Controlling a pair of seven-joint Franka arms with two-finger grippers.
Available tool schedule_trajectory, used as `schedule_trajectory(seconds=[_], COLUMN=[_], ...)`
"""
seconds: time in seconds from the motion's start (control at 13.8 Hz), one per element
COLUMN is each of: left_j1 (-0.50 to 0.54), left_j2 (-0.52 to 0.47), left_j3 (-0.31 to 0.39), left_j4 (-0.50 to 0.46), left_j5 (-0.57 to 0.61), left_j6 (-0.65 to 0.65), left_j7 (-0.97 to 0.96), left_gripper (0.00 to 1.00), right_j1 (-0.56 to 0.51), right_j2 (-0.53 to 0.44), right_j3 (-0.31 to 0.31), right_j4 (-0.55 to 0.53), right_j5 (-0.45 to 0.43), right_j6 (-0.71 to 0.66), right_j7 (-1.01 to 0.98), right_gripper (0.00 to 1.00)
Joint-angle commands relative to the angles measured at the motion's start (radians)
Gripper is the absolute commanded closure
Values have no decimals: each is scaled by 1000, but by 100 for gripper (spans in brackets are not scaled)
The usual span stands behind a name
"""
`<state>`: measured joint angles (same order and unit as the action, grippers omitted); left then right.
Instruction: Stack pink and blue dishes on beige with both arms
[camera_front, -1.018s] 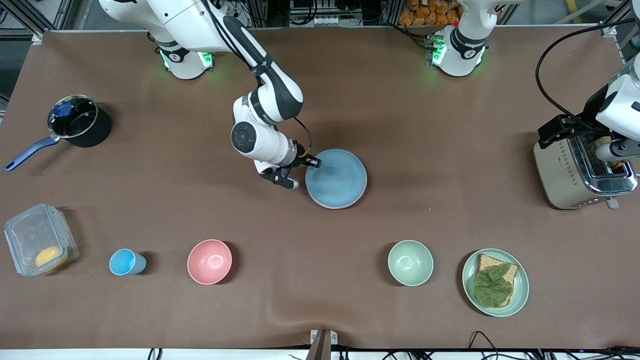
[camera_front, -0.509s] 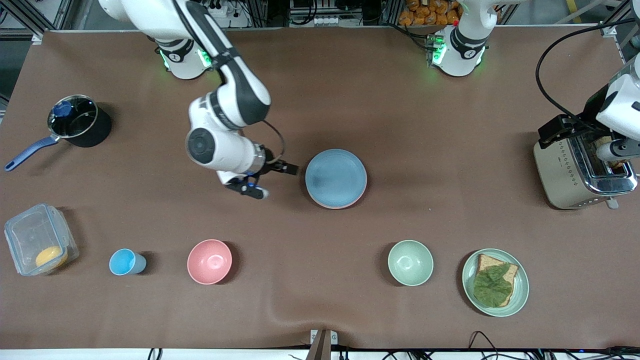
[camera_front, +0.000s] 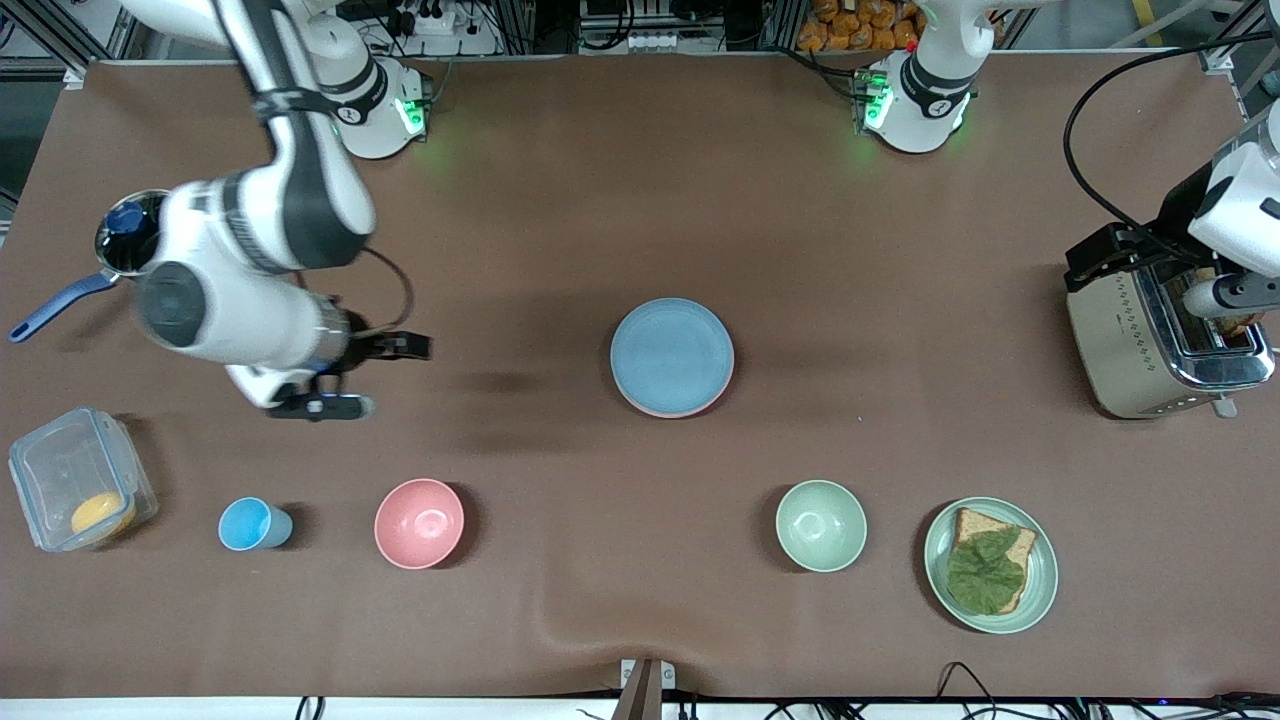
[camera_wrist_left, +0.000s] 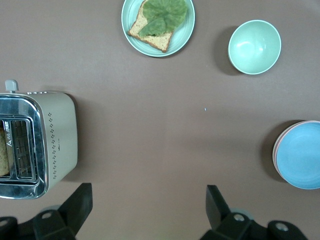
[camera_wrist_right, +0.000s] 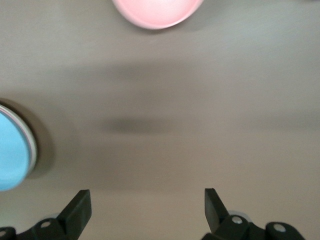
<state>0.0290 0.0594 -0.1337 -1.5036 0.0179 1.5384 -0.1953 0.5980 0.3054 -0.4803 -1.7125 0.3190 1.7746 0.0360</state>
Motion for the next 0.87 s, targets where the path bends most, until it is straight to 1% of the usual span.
schedule_trajectory(seconds=[0.0, 0.07, 0.15, 0.22, 0.36, 0.44, 0.51, 0.58, 0.65, 0.73, 0.8], left_j1=[-1, 0, 2, 5, 6, 6, 6, 6, 6, 6, 6], left_j2=[-33, -38, -39, -43, -49, -47, -44, -43, -44, -44, -46], left_j3=[-10, -23, -24, -26, -24, -24, -24, -24, -24, -26, -26], left_j4=[-13, -15, -15, -18, -21, -20, -14, -12, -10, -10, -9], left_j5=[-19, -10, -9, -9, -9, -9, -7, -7, -7, -13, -15], left_j6=[-58, -63, -66, -66, -69, -67, -67, -67, -67, -67, -67], left_j7=[5, 4, 5, 8, 8, 19, 23, 25, 27, 27, 27], left_gripper=[0, 0, 0, 0, 0, 0, 0, 0, 0, 0, 0], right_j1=[5, 5, 5, 2, -38, -79, -160, -235, -292, -329, -363], right_j2=[-68, -69, -66, -58, -61, -68, -77, -101, -120, -140, -166], right_j3=[-136, -182, -208, -219, -201, -151, -58, 41, 121, 179, 225], right_j4=[-6, 16, 49, 83, 135, 149, 155, 157, 157, 157, 154], right_j5=[-20, -20, -20, -27, -57, -69, -92, -136, -190, -219, -230], right_j6=[-70, -102, -138, -176, -239, -254, -256, -254, -254, -254, -254], right_j7=[-167, -220, -238, -238, -234, -232, -229, -222, -202, -170, -133], right_gripper=[0, 0, 0, 0, 0, 0, 0, 0, 0, 0, 0])
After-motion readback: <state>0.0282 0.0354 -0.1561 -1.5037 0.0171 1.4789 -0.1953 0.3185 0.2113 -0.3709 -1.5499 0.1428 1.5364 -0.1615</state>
